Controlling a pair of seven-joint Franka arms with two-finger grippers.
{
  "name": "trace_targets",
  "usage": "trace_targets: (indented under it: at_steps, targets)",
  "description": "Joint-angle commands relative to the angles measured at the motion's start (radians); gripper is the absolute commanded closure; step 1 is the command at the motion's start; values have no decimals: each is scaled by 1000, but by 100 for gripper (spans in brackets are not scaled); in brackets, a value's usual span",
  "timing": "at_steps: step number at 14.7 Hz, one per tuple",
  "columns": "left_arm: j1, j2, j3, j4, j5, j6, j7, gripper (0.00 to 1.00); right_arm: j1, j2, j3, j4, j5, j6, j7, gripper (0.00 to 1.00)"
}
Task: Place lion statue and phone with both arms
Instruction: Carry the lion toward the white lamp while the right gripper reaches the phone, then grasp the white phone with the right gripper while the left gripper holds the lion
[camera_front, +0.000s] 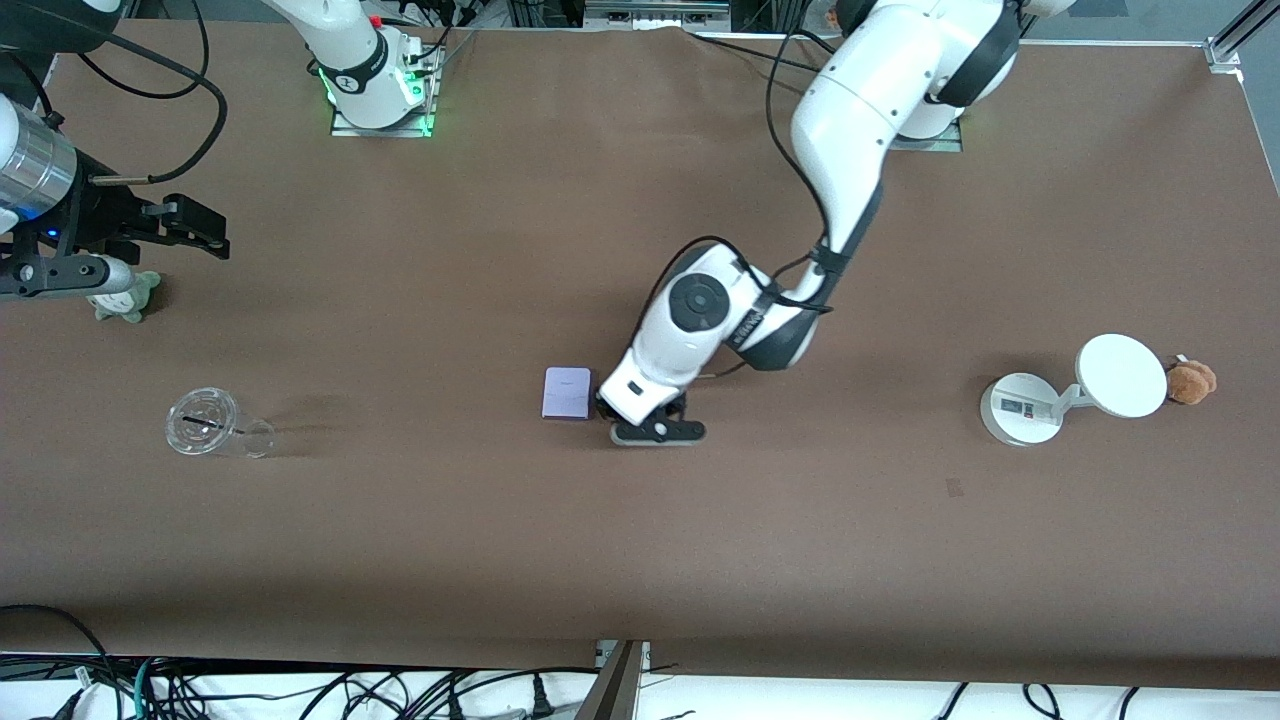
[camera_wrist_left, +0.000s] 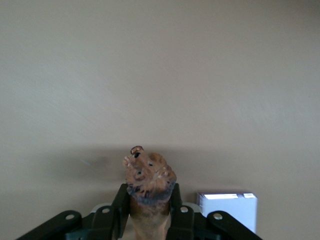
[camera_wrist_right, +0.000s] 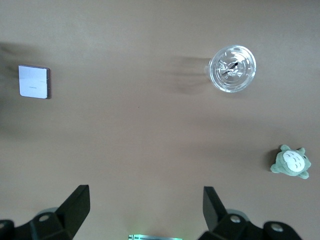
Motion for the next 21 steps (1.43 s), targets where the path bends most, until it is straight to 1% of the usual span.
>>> trace_targets:
  at_steps: [1,3,4,5,7,8,9,11,13,14,15,16,17,19,21]
  targets:
    - [97,-119,-12,-56,5,-149,113,100,-1,-1,6,7,-3,-1,-10,0]
    - [183,-180,-30,-108,-14,-182,157,100,0,5,6,7,-1,-1,-6,0]
    - [225,-203,-37,-127,-14,-232,183,100,2,28,8,7,-1,-1,-6,0]
    - [254,-236,-43,-153,-15,-280,238,100,2,31,8,6,5,-1,-6,0]
    - [289,-326,-43,-263,-17,-298,277,100,2,42,8,6,13,2,-7,0]
    - [309,-370,-41,-318,-15,-297,280,100,4,65,8,4,14,10,-9,0]
    - [338,-400,-41,-353,-12,-297,302,100,19,97,8,4,16,10,-7,0]
    - [380,-435,-41,-403,-14,-297,374,100,36,114,9,6,17,24,-6,0]
    - [420,-475,-40,-473,-6,-289,377,100,85,133,11,3,36,73,13,0]
    - [436,-487,-37,-521,0,-265,381,100,99,151,11,1,54,96,36,0]
    - [475,-506,-38,-579,9,-207,410,100,115,174,12,1,69,123,95,0]
    - [505,-521,-38,-629,9,-162,473,100,140,209,12,1,80,165,150,0]
    - [518,-529,-37,-654,9,-153,518,100,172,235,12,1,85,201,198,0]
    - [561,-527,-34,-665,32,-153,546,100,209,287,12,3,89,275,279,0]
    - [593,-514,-37,-673,113,-148,566,100,224,362,12,3,146,365,294,0]
